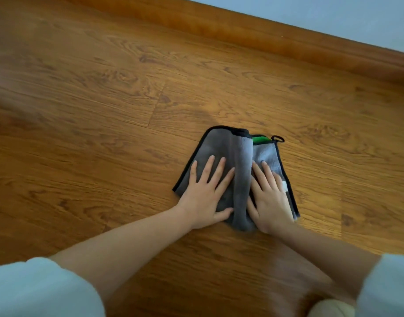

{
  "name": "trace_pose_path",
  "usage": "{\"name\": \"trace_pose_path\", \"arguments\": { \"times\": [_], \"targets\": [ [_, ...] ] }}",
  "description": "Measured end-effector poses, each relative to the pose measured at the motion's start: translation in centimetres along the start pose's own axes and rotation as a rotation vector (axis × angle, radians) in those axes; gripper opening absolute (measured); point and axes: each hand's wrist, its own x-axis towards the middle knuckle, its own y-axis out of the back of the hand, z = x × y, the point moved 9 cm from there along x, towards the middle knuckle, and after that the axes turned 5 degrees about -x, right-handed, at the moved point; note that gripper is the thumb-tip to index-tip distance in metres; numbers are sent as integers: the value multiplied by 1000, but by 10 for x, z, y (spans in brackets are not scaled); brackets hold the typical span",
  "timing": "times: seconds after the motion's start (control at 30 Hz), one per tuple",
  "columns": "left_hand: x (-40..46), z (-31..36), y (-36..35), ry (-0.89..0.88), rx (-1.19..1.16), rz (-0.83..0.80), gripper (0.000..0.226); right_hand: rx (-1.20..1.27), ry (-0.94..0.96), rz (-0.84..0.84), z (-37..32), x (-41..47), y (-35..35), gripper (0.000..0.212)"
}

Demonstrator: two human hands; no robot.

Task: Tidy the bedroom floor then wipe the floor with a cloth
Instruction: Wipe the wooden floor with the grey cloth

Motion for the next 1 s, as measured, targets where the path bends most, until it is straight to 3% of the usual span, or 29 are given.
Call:
{"name": "trace_pose_path", "arguments": {
  "times": [0.33, 0.67, 1.0],
  "targets": [
    [87, -66, 33, 278, -41, 217, 85, 54, -366, 111, 69, 94, 18, 60],
    [143, -111, 57, 291, -59, 273, 78, 12, -335, 110, 100, 163, 30, 52],
    [131, -107, 52, 282, -109, 226, 76, -11, -313, 35, 89, 156, 26, 54]
  ]
}}
